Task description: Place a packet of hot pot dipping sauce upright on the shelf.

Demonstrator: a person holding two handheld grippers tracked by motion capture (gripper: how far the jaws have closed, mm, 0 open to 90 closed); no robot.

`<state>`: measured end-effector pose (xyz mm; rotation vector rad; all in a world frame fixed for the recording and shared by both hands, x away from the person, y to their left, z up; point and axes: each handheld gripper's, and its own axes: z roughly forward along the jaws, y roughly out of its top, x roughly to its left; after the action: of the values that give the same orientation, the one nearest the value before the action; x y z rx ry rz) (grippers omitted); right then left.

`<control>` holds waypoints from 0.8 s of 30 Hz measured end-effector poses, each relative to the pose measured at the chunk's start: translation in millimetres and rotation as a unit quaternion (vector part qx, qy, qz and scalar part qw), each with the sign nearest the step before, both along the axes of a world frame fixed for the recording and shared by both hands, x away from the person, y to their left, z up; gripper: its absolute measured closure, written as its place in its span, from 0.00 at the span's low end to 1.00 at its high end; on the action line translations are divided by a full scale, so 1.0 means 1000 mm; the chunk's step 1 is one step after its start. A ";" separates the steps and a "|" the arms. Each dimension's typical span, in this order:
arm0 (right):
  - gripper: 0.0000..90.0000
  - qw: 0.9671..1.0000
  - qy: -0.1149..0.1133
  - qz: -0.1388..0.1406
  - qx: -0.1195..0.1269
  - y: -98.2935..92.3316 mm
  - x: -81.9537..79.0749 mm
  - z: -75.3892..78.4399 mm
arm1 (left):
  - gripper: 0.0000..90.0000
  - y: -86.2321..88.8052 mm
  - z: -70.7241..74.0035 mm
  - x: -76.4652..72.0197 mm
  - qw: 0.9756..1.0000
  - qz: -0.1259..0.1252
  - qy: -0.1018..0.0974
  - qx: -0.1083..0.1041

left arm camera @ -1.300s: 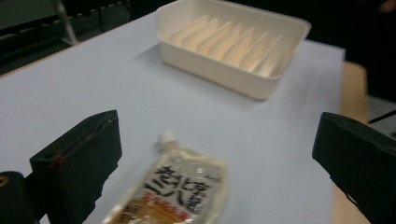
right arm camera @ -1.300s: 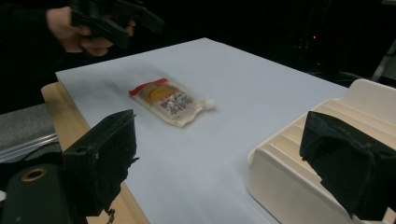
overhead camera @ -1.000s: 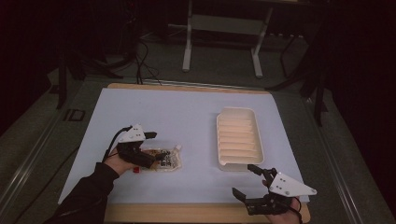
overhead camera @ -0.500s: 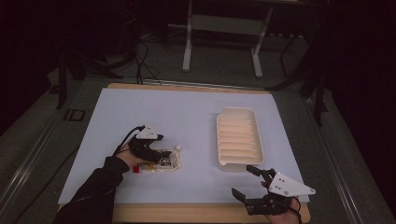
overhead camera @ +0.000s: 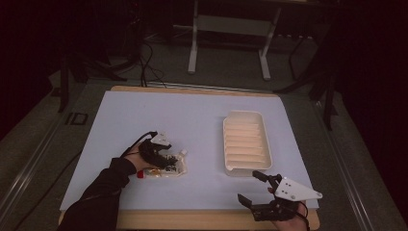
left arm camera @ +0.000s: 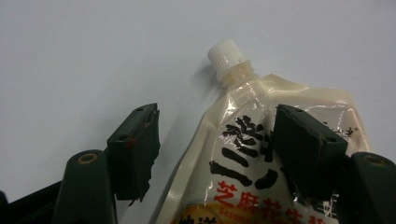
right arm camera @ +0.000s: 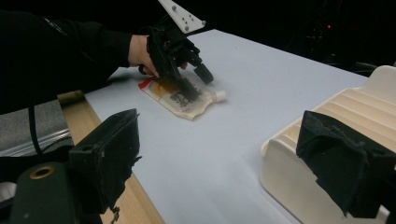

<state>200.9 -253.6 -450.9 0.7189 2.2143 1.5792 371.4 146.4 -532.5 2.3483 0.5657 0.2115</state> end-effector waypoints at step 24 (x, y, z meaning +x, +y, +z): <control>0.15 1.000 -0.003 0.005 -0.001 0.001 -0.001 0.001 | 0.87 -0.026 0.014 -0.012 0.994 -0.044 0.025 0.093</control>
<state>199.6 -252.8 -449.7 0.7031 2.2177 1.5823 359.7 120.8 -519.0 2.5596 0.4826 0.1718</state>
